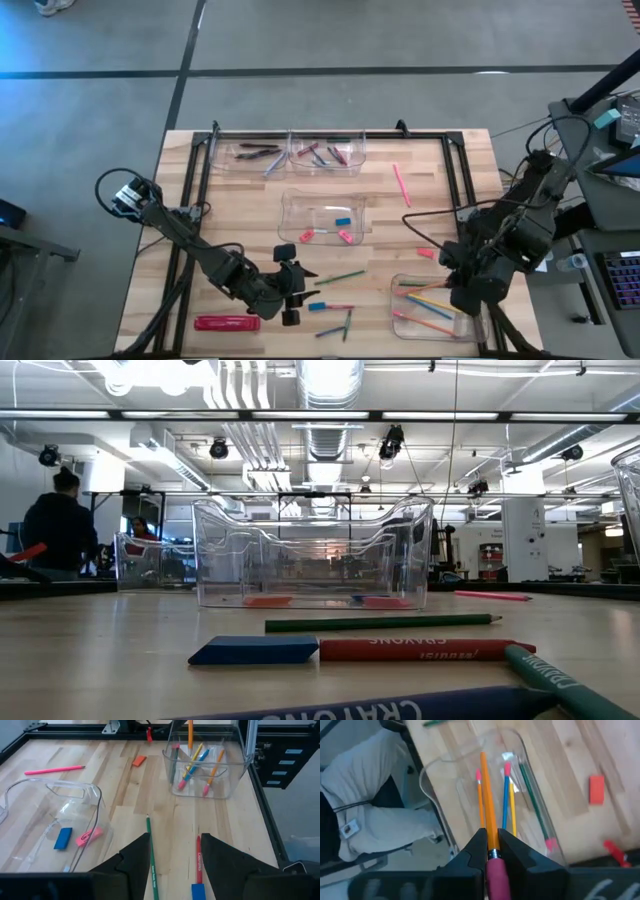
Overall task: Sort crayons/erasers/pens/pencils in bins
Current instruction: Put the yellow pencil into the bottom transparent bin, then put the blue crayon into the top right transparent bin
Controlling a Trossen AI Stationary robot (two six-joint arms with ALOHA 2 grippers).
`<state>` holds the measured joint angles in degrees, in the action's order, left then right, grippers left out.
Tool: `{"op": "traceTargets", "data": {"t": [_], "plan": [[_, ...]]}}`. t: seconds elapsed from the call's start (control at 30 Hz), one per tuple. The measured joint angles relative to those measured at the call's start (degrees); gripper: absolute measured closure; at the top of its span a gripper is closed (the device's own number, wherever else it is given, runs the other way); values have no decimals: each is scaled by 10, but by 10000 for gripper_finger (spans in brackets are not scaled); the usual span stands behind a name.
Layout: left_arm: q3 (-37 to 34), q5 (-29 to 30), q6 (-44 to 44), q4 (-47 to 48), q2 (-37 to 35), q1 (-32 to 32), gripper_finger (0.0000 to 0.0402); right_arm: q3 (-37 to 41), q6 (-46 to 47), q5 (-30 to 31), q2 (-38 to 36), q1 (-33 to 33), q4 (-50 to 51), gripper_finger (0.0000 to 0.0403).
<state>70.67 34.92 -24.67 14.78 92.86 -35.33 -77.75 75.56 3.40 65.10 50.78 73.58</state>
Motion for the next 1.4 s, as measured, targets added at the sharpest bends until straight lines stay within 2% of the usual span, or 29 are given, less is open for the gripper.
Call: {"op": "traceTargets", "data": {"t": [0.2,0.57,0.73,0.9,1.03,1.2,1.4], "plan": [[-1,0,0,-4,0,0,243,21,33,-19,0,9,2,348],[-3,-1,0,-4,0,0,243,31,22,-15,15,9,1,226],[-7,-1,0,-9,0,0,243,31,-17,36,29,9,0,198],[-14,-2,-5,-15,0,0,243,31,-80,102,50,9,-3,196],[-43,-3,-2,-70,0,0,243,31,-130,184,75,8,-17,197],[-91,-8,-2,-154,9,3,243,43,-215,304,109,8,-126,199],[-116,-52,-28,-185,41,9,243,132,-391,293,107,-5,-397,211]]}}
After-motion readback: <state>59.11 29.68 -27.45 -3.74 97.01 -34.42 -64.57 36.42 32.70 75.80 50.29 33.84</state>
